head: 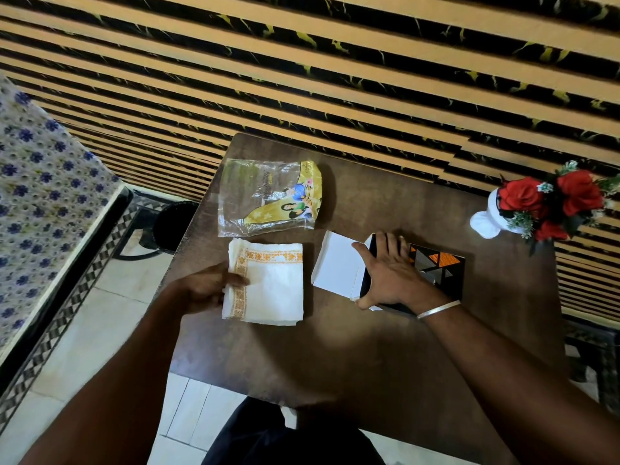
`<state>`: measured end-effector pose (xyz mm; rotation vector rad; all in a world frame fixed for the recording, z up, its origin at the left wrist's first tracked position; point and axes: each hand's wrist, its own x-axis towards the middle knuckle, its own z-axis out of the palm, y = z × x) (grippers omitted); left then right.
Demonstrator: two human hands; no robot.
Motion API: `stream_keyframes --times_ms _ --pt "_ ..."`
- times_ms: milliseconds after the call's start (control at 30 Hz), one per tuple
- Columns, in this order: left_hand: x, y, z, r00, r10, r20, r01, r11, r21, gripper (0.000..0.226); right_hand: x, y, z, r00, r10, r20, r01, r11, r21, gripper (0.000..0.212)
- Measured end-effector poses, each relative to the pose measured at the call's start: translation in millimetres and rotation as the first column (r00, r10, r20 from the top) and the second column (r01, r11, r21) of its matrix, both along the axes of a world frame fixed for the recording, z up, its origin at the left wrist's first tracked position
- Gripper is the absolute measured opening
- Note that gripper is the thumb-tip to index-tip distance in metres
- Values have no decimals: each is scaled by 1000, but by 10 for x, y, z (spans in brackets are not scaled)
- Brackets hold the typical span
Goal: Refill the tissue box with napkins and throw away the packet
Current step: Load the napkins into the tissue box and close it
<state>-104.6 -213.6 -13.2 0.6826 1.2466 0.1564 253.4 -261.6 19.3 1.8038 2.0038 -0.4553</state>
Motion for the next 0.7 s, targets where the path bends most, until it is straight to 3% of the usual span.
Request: stream_keyframes --times_ms 300,467,600,700 --pt "-20 -18 -49 995 63 71 -65 997 38 43 4 8 28 1000 9 4 -9 1000 -7 128" --pt "-190 -104 -122 960 246 133 -252 967 27 34 9 2 32 1000 12 2 -12 1000 -12 129" --pt "-209 -157 -63 876 431 215 -447 894 30 58 8 -5 24 1000 11 -17 -11 1000 2 132" --pt "-5 -161 114 851 425 308 -470 878 89 56 25 -18 44 999 0 -49 1 1000 27 136"
